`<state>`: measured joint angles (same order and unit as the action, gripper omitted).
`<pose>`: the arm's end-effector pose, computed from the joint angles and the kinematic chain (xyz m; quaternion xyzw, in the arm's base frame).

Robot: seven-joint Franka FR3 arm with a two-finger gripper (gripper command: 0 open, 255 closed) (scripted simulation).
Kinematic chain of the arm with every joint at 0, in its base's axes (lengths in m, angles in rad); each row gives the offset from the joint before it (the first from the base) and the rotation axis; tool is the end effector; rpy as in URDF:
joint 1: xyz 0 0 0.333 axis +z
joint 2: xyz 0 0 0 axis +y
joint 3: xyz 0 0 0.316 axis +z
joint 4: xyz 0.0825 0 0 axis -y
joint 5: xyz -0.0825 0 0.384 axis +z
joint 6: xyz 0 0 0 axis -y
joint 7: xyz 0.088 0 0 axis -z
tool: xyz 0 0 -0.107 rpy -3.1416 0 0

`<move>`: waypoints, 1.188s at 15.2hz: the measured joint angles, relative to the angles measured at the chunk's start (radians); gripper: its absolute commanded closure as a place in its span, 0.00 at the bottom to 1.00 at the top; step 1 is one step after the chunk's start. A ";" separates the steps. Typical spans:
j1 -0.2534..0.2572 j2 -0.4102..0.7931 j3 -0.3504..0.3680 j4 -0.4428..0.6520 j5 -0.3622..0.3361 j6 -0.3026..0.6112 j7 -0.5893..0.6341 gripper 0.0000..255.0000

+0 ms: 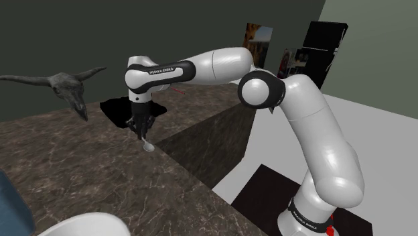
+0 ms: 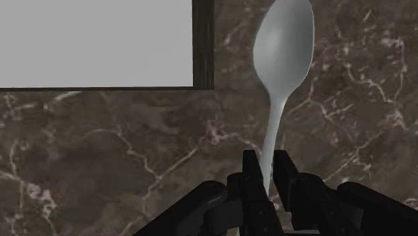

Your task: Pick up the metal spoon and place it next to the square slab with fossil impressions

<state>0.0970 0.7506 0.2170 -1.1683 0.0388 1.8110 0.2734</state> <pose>0.7163 0.1892 0.3477 -0.9945 0.0102 0.0707 0.0762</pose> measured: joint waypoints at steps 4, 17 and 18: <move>-0.001 0.001 0.000 -0.002 0.000 0.004 -0.001 1.00; 0.000 0.011 -0.001 0.125 -0.002 -0.113 0.003 0.00; -0.001 0.009 -0.001 0.129 -0.002 -0.119 0.002 0.00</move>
<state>0.0957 0.7597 0.2160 -1.0396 0.0368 1.6925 0.2749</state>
